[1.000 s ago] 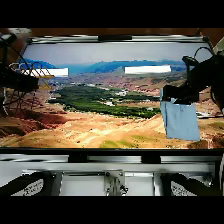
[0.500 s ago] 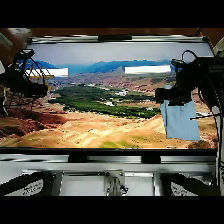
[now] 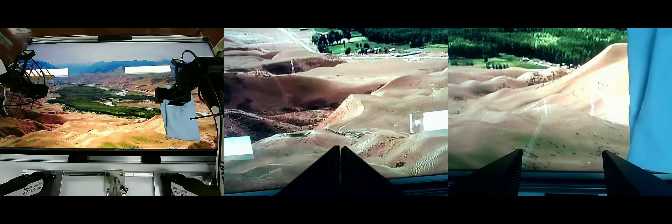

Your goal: Fold the shirts.

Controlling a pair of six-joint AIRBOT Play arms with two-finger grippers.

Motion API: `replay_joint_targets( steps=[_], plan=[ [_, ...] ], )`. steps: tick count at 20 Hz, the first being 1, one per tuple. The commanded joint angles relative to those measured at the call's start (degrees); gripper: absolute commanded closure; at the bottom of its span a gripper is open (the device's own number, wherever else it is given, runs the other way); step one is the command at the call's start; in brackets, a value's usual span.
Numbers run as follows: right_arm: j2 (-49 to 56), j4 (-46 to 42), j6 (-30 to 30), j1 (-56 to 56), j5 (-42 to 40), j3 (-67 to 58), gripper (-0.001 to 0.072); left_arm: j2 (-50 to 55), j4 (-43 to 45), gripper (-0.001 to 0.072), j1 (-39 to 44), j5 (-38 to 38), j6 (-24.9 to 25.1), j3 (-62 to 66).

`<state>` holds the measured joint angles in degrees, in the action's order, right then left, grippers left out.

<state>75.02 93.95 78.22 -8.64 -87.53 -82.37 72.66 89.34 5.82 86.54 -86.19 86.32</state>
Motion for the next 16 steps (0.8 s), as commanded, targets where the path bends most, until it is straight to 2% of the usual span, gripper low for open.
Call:
replay_joint_targets(
  steps=[1, 6, 12, 16],
  plan=[
    [0.0, -0.1, 1.2, 0.0, 0.1, -0.1, 0.0095, 0.0, 0.0, 0.0638, 0.0, 0.0, 0.0, 0.0],
    [0.0, -0.1, 2.3, 0.0, 0.4, -0.1, 0.0095, 0.0, 0.0, 0.0638, 0.0, 0.0, 0.0, 0.0],
    [0.0, 0.2, 2.4, 0.0, 11.0, -0.1, 0.0095, 0.0, 0.0, 0.0639, 0.0, 0.0, 0.0, 0.0],
    [0.0, 0.2, 2.4, 0.0, 11.1, -0.1, 0.0095, 0.0, 0.0, 0.0639, 0.0, 0.0, 0.0, 0.0]
  ],
)
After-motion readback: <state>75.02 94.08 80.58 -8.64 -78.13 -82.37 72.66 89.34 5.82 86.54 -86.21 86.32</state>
